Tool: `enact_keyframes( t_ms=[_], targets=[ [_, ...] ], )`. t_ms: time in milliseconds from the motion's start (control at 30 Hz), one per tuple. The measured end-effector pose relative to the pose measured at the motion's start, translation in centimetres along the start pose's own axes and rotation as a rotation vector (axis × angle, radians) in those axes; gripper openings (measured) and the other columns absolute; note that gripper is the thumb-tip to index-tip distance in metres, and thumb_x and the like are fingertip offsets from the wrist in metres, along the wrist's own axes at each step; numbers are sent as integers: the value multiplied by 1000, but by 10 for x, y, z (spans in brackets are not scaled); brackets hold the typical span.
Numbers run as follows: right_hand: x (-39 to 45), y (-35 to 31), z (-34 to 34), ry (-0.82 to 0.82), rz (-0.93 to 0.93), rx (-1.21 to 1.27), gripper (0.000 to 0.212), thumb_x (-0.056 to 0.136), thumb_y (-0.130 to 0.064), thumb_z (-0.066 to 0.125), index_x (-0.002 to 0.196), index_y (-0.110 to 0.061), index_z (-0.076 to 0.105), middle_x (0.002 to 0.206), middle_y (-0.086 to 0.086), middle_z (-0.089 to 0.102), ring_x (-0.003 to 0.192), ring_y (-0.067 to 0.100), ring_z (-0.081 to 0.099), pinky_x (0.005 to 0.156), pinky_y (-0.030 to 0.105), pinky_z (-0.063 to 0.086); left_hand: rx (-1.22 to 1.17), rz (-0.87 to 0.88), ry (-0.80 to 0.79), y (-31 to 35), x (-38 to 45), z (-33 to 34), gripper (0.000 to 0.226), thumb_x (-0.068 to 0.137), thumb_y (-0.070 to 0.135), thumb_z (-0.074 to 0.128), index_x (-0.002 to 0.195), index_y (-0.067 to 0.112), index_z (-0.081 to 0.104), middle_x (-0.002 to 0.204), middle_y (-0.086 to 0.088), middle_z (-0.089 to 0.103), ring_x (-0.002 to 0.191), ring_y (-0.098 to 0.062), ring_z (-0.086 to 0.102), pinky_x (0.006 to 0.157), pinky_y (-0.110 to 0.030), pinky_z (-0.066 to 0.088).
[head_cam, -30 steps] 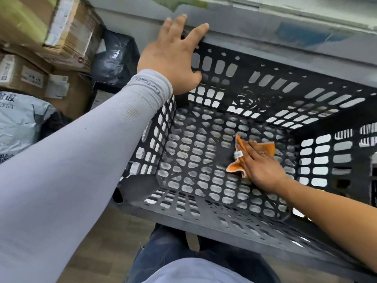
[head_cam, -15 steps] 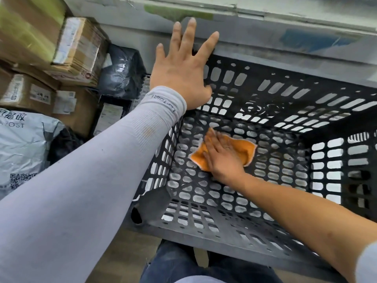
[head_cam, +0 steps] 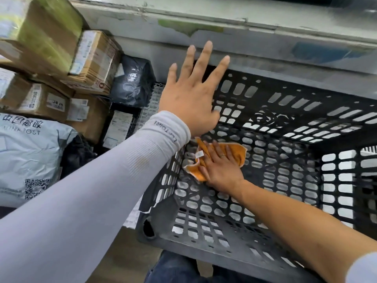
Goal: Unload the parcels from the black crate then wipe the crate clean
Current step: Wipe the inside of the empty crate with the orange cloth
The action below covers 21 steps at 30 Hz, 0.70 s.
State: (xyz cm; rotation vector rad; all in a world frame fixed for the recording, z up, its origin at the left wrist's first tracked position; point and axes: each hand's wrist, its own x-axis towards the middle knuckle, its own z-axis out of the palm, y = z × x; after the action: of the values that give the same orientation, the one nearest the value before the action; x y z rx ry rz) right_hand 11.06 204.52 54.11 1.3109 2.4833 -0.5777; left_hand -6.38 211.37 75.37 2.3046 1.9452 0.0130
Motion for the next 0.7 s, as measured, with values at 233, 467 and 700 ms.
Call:
enact_keyframes(
  t_ms=[233,467,700],
  targets=[
    [-35,35,-1,3,0,27,67,109,-51,16,160,-31,-23,171,-5,-16,156,23,-18,128,49,-3,59,-8,18,6,-46,10,100,93,54,57,165,31,-9,171,-8,-21,159,-30,-14,129,-53,4],
    [-79,91,-14,-50,58,24,75,109,-44,25,153,-38,-35,171,2,-15,157,25,-15,129,47,-3,83,-3,40,5,-44,13,98,91,52,59,165,33,-3,172,-12,-15,159,-32,-8,129,-51,9],
    [-113,135,-25,14,153,-44,81,108,-47,33,155,-36,-33,172,5,-7,156,30,-13,129,51,1,90,-4,53,7,-44,12,94,90,53,60,165,38,4,172,-14,-12,159,-34,-5,128,-53,11]
  ],
)
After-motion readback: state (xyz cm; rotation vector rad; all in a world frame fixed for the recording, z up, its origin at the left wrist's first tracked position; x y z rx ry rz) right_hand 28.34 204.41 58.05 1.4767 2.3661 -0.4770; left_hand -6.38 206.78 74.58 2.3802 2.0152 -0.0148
